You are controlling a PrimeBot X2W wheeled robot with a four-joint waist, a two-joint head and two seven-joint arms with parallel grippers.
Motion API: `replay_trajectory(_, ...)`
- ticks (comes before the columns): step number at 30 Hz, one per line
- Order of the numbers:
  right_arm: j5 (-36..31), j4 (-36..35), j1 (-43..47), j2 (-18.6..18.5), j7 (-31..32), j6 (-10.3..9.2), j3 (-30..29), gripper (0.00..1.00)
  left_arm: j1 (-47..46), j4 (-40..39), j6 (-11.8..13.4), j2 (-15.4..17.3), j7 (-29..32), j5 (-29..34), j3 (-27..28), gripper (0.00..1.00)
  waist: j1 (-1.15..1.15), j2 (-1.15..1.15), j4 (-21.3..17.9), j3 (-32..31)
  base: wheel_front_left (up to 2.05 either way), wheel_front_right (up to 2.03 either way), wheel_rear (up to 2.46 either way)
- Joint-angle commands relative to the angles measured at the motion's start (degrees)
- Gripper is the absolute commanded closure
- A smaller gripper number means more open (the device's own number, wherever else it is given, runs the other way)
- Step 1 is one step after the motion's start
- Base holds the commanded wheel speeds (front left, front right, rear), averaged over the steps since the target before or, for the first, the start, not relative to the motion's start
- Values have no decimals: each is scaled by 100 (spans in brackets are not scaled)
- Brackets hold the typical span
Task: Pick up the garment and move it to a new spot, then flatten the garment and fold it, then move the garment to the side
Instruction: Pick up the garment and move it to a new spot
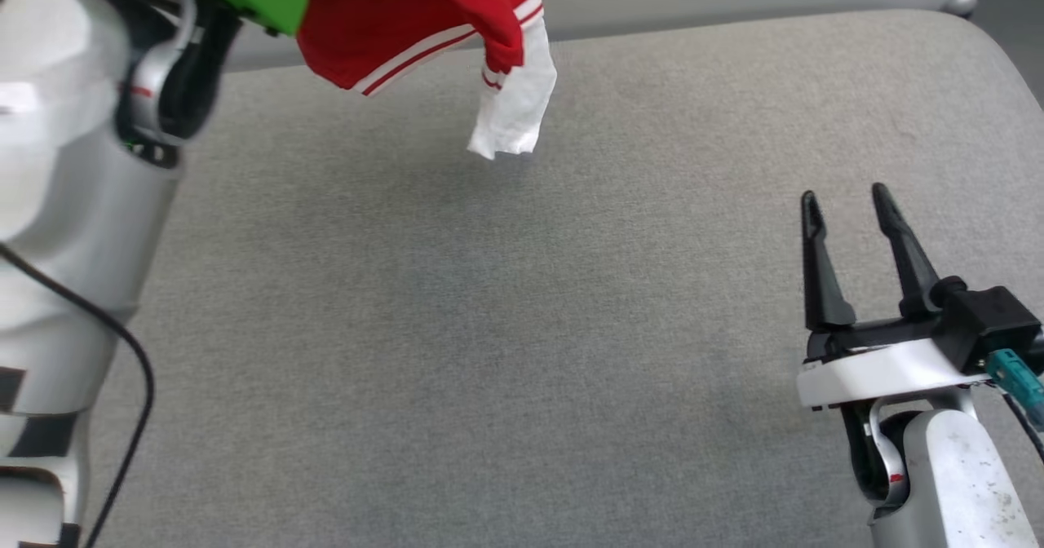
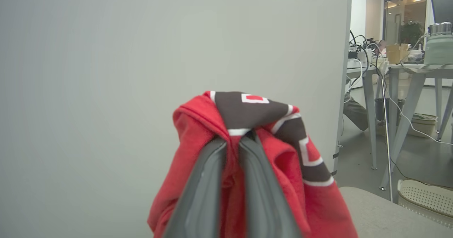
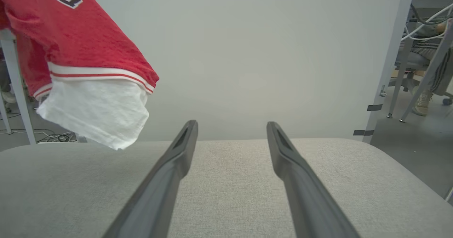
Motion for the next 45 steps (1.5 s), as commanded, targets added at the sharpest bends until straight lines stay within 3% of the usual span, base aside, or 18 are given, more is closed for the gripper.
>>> replay_trajectory(1,25,-43,-93,-4,-26,10,-44,0,-31,86,-33,-88,-82,92,-91,100,1,-1,-180,205,0,0,0)
replay_trajectory(9,18,-148,-171,-4,-26,10,-256,0,1059,638,-67,-257,-300,108,-564,100,1,-1,-222,415,0,0,0)
replay_trajectory(20,-113,2,-87,-4,-26,10,-143,0,2686,1530,-138,-95,-152,162,-1309,100,1,-1,203,379,0,0,0)
replay_trajectory(40,-179,412,428,-4,-26,10,-66,0,4060,2231,-78,-353,71,-300,-1657,100,1,-1,802,-671,0,0,0)
replay_trajectory(41,-175,433,466,-4,-26,10,-61,0,4125,2232,-66,-364,66,-309,-1675,66,1,-1,821,-738,0,0,0)
replay_trajectory(42,-171,447,498,-4,-26,10,-54,0,4175,2234,-43,-369,50,-311,-1684,19,1,-1,832,-784,0,0,0)
replay_trajectory(43,-167,464,530,-4,-26,10,-56,0,4227,2232,-1,-381,7,-314,-1680,0,1,-1,851,-840,0,0,0)
replay_trajectory(45,-159,499,593,-4,-26,10,-64,0,4306,2205,62,-408,-118,-328,-1650,0,1,-1,878,-954,0,0,0)
